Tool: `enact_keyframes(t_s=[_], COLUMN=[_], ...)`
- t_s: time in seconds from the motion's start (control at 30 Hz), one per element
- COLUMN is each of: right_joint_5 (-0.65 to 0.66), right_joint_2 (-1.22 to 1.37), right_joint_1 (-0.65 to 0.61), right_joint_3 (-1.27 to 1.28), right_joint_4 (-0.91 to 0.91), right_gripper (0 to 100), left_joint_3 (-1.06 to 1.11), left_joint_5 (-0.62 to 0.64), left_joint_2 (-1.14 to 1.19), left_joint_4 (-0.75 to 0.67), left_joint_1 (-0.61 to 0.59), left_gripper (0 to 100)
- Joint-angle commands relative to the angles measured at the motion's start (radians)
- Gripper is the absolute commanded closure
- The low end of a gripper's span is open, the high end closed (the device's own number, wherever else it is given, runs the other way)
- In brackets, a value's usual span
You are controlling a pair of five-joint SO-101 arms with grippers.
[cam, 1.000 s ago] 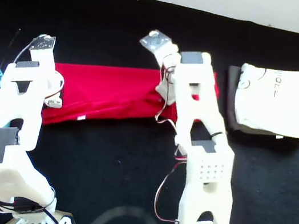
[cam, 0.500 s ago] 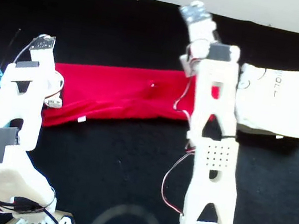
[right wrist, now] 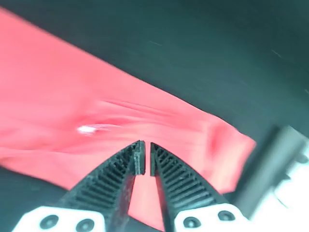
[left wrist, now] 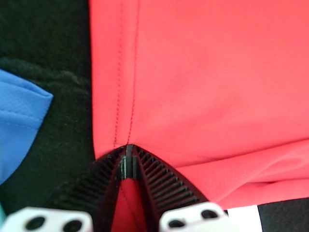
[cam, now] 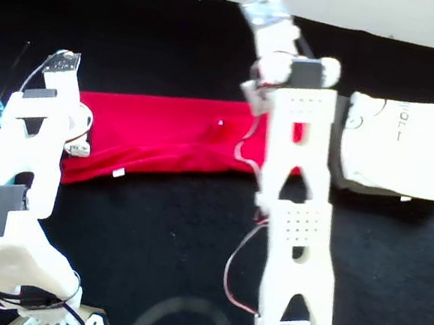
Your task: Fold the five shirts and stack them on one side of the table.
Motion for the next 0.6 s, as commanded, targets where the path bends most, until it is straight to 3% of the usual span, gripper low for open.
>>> enact_keyframes(t_s=[0.0, 0.17, 0.57], right_joint_5=[-0.020, -0.239, -0.250], right_joint_2=[0.004, 0.053, 0.171], right_joint_1=[-0.131, -0.225, -0.282], right_joint_3=[-0.008, 0.101, 0.102], right_joint_4=[0.012, 0.010, 0.012], right_gripper=[96.9, 97.5, 99.1], left_joint_3=[0.002, 0.002, 0.002], left_joint_5=[0.008, 0.008, 0.008], left_joint_2=[0.002, 0.002, 0.002], left_joint_4=[-0.043, -0.043, -0.043], left_joint_1=[-0.007, -0.007, -0.007], left_gripper=[99, 99, 99])
